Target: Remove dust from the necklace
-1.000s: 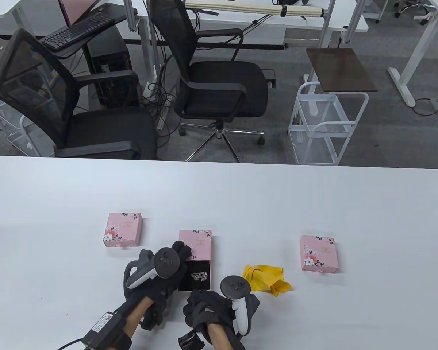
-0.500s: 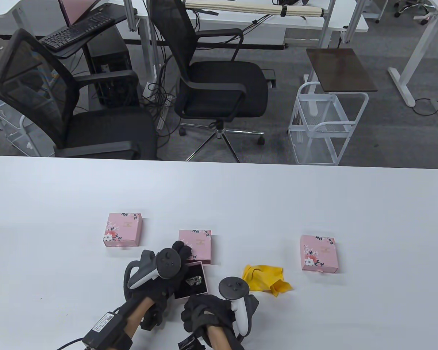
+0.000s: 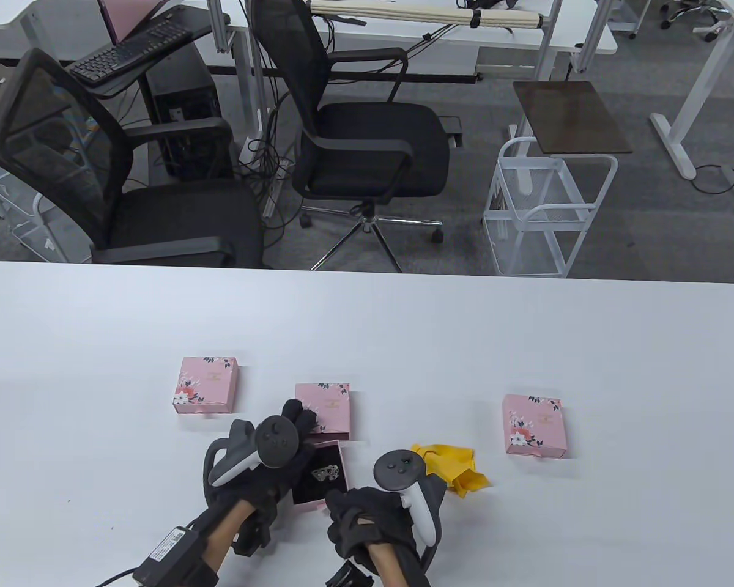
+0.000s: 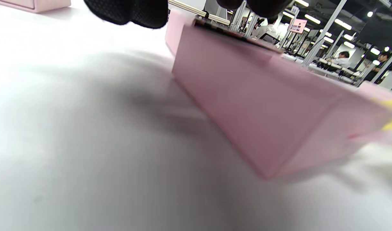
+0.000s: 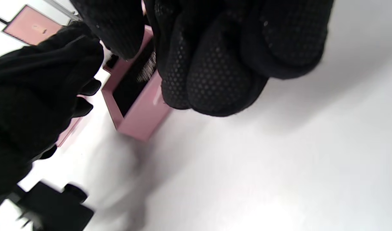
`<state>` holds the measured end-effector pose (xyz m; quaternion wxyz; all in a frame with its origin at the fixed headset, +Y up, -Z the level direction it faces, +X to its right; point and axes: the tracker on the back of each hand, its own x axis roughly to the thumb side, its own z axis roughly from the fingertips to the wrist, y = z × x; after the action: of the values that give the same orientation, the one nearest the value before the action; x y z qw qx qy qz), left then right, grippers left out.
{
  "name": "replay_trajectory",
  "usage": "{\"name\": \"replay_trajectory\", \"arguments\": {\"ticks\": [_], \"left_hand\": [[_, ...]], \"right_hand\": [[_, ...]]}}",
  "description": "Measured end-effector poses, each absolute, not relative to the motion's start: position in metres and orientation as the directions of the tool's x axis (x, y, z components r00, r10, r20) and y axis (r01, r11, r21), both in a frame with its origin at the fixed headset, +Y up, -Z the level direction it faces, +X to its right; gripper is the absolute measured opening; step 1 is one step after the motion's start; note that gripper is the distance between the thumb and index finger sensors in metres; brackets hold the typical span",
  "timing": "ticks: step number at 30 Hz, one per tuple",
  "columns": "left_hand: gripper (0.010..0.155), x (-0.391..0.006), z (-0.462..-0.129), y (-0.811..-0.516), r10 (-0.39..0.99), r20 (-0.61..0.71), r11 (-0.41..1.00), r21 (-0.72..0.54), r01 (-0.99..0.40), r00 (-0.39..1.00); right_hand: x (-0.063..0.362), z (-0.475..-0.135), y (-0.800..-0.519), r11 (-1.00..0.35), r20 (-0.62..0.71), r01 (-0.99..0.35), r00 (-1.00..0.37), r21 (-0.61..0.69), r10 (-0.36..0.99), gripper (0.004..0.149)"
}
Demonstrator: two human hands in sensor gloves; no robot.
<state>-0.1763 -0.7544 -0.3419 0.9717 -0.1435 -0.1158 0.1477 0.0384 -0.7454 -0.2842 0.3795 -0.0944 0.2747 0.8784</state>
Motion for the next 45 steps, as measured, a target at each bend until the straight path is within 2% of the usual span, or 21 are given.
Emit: {"name": "replay_trajectory", "arguments": {"ticks": [3,4,6,8,11,14,17,24,31,35,42,45], "left_hand": [[0.061,-0.187,-0.330,-0.733,0.402,0.182,0.899,-0.265,-0.349,0.897],[0.060,-0.193,-0.326,-0.727,0.410,0.184,0.898,-0.253,-0.360,0.893],[0.061,-0.201,-0.320,-0.721,0.420,0.177,0.896,-0.235,-0.376,0.890],[0.061,-0.211,-0.312,-0.720,0.459,0.174,0.885,-0.182,-0.430,0.871],[0.061,-0.221,-0.310,-0.723,0.452,0.162,0.888,-0.178,-0.425,0.877],[0.061,-0.224,-0.307,-0.727,0.484,0.152,0.869,-0.195,-0.454,0.862],[0.061,-0.220,-0.305,-0.727,0.473,0.158,0.875,-0.198,-0.442,0.867],[0.061,-0.207,-0.298,-0.722,0.403,0.210,0.913,-0.167,-0.373,0.891],[0.062,-0.200,-0.294,-0.723,0.355,0.228,0.933,-0.153,-0.327,0.906],[0.062,-0.200,-0.292,-0.722,0.335,0.230,0.941,-0.131,-0.313,0.914],[0.062,-0.200,-0.291,-0.720,0.329,0.235,0.944,-0.104,-0.313,0.914],[0.062,-0.200,-0.291,-0.720,0.325,0.236,0.945,-0.106,-0.309,0.916]], "right_hand": [[0.036,-0.294,-0.726,-0.646,-0.275,-0.655,-0.753,0.392,0.597,0.044],[0.032,-0.299,-0.720,-0.707,-0.204,-0.613,-0.788,0.352,0.581,0.043],[0.026,-0.302,-0.717,-0.760,-0.160,-0.568,-0.822,0.316,0.547,0.042],[0.013,-0.308,-0.718,-0.836,0.005,-0.501,-0.857,0.225,0.516,0.041],[-0.002,-0.313,-0.727,-0.926,0.107,-0.361,-0.922,0.109,0.372,0.043],[-0.011,-0.313,-0.737,-0.972,0.171,-0.214,-0.959,0.095,0.227,0.042],[-0.014,-0.312,-0.738,-0.989,0.184,-0.112,-0.974,0.094,0.128,0.042],[-0.018,-0.305,-0.738,-0.999,0.230,-0.010,-0.973,0.040,0.019,0.043],[-0.025,-0.307,-0.747,-0.997,0.235,0.046,-0.971,0.067,-0.029,0.043],[-0.027,-0.308,-0.747,-0.993,0.217,0.036,-0.976,0.112,-0.011,0.045],[-0.036,-0.307,-0.750,-0.993,0.161,0.053,-0.986,0.102,-0.036,0.043],[-0.039,-0.307,-0.750,-0.991,0.179,0.099,-0.980,0.092,-0.081,0.043]]}}
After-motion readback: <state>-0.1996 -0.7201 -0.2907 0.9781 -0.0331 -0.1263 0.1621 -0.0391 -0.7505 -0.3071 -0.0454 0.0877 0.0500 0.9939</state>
